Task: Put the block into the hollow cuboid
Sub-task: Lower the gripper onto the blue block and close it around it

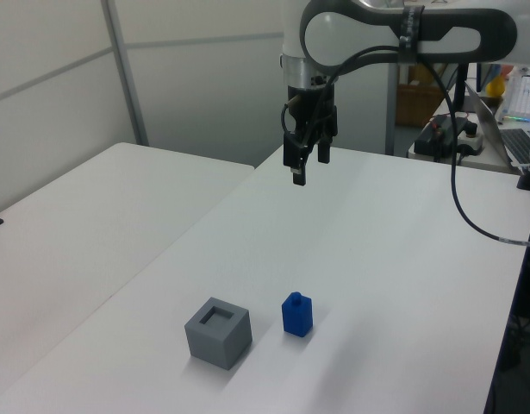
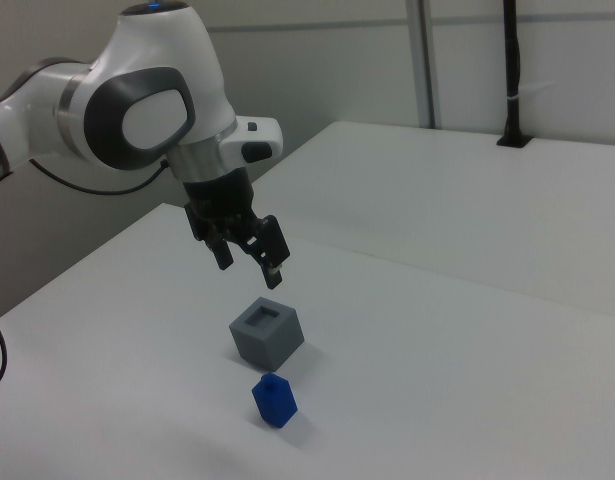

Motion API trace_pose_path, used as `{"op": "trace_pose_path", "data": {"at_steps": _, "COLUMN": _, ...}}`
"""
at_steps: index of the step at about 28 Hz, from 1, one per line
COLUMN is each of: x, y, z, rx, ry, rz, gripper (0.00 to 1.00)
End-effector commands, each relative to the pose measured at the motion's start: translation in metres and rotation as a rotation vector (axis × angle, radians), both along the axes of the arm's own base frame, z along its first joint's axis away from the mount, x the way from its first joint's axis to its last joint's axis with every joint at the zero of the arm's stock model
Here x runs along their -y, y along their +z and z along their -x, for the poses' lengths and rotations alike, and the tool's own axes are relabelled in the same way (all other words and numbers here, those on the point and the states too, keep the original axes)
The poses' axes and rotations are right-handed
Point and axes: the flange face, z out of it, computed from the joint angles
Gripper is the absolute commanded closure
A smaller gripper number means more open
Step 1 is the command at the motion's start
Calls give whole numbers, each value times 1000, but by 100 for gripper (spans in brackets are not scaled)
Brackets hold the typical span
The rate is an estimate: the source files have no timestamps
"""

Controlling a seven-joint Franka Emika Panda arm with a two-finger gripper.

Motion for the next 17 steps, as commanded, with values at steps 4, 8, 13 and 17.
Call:
{"op": "trace_pose_path", "data": {"at_steps": 4, "x": -4, "y": -19, "z": -1, "rx": -8, "ry": 7, "rz": 5, "gripper": 0}}
{"op": "trace_pose_path", "data": {"at_steps": 8, "x": -10, "y": -51, "z": -7, "rx": 32, "ry": 21, "rz": 12, "gripper": 0}}
{"op": "trace_pose_path", "data": {"at_steps": 13, "x": -22, "y": -95, "z": -6, "rx": 17, "ry": 32, "rz": 11, "gripper": 0}}
{"op": "trace_pose_path", "data": {"at_steps": 17, "x": -25, "y": -126, "z": -5, "rx": -6, "ry": 32, "rz": 10, "gripper": 0}}
